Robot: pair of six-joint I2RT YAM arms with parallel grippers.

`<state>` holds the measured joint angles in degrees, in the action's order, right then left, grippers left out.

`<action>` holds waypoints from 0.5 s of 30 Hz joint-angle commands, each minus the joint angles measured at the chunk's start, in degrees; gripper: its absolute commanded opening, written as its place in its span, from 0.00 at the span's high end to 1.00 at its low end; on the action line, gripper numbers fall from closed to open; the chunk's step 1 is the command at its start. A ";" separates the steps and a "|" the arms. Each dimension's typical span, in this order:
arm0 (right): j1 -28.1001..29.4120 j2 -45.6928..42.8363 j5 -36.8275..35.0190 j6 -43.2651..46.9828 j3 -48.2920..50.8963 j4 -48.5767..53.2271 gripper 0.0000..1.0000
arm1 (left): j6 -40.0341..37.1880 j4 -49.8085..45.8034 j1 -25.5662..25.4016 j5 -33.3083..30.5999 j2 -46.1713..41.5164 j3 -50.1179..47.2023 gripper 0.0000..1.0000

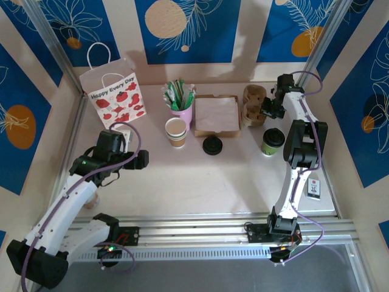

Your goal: Pack the takeout coffee

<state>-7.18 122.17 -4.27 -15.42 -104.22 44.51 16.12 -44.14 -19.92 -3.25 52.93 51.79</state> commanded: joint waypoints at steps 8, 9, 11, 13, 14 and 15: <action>0.23 -0.59 -3.17 -0.94 -2.09 2.90 0.88 | -0.74 0.37 0.63 0.52 -1.13 -0.55 0.00; 0.45 -0.70 -3.75 -0.91 -2.46 3.23 0.88 | -0.76 0.37 0.66 0.52 -1.06 -0.55 0.00; 0.66 -0.70 -4.25 -0.91 -3.30 3.96 0.88 | -0.74 0.37 0.66 0.60 -1.01 -0.55 0.00; 0.92 -0.62 -4.69 -0.80 -4.11 4.68 0.88 | -0.75 0.37 0.64 0.61 -0.91 -0.55 0.00; 1.02 -0.62 -4.69 -0.76 -4.24 4.72 0.88 | -0.75 0.37 0.67 0.61 -0.90 -0.55 0.00; 1.11 -0.62 -4.93 -0.90 -4.28 4.84 0.88 | -0.74 0.38 0.64 0.61 -0.93 -0.55 0.00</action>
<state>-6.50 122.17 -7.55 -15.73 -106.56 46.98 16.10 -44.14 -19.92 -3.25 52.93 51.79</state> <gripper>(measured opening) 0.137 0.998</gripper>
